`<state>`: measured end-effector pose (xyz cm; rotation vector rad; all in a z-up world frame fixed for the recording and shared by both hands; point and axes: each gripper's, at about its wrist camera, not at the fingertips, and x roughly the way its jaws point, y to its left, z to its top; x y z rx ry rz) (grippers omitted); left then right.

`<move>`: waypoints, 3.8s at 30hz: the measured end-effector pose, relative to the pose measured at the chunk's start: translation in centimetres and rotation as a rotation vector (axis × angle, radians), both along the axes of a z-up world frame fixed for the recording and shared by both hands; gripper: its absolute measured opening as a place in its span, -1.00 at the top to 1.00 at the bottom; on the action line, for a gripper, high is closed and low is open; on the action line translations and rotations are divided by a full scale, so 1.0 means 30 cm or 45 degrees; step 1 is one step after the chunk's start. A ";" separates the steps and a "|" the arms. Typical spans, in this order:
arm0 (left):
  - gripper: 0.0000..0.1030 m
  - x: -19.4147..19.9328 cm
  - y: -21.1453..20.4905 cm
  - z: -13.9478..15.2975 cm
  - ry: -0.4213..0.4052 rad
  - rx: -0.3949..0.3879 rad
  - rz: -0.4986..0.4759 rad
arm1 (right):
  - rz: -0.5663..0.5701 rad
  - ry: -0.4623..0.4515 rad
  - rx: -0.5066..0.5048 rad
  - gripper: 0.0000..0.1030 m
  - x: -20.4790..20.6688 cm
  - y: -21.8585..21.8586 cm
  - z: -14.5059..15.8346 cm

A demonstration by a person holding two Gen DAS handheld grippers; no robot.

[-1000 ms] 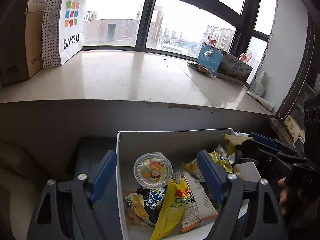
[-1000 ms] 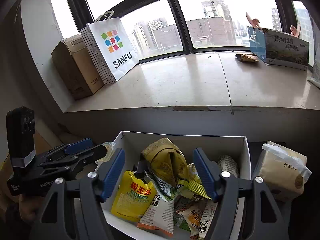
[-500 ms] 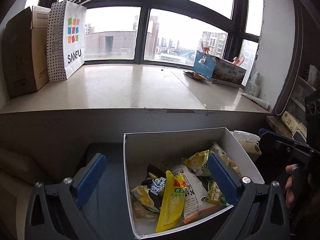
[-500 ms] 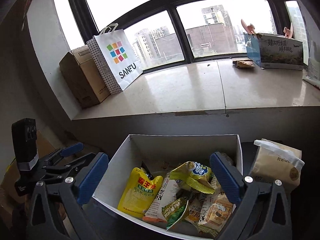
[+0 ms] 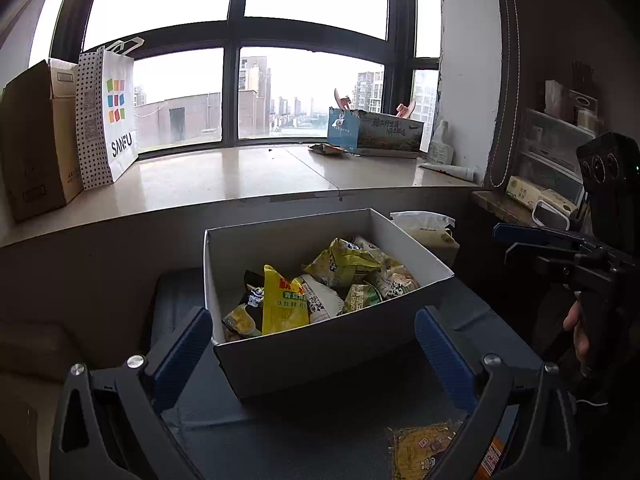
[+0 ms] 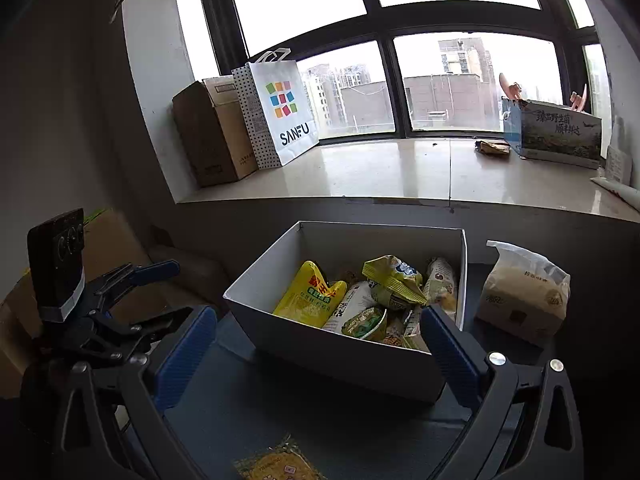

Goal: Organize snacks
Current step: 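Grasp the orange flying-cake pack with the right gripper, then grasp the round cookie pack with the left gripper while the right lifts the cake pack, then release the cookie pack and orange cake pack into the white box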

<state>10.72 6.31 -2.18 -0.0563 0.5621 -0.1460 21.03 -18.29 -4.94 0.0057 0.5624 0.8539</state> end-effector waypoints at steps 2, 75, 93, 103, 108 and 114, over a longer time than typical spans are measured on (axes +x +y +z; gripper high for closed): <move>-1.00 -0.067 -0.008 -0.035 0.009 -0.041 -0.018 | -0.031 0.012 -0.010 -1.00 -0.059 -0.045 -0.043; -1.00 -0.036 -0.365 -0.501 0.619 0.117 -0.232 | -0.243 0.390 -0.241 -0.20 -0.263 -0.384 -0.342; -0.49 -0.085 -0.384 -0.517 0.531 0.130 -0.276 | -0.204 0.405 -0.261 -0.21 -0.265 -0.345 -0.366; -0.49 -0.091 -0.186 -0.196 0.180 0.024 -0.099 | -0.158 0.297 -0.196 -0.21 -0.192 -0.273 -0.264; -0.49 0.039 -0.043 -0.009 0.032 -0.051 0.000 | -0.109 0.161 -0.136 -0.21 -0.063 -0.152 -0.124; -0.49 0.304 0.074 0.103 0.009 -0.115 0.064 | -0.137 0.143 -0.068 -0.21 0.205 0.000 0.007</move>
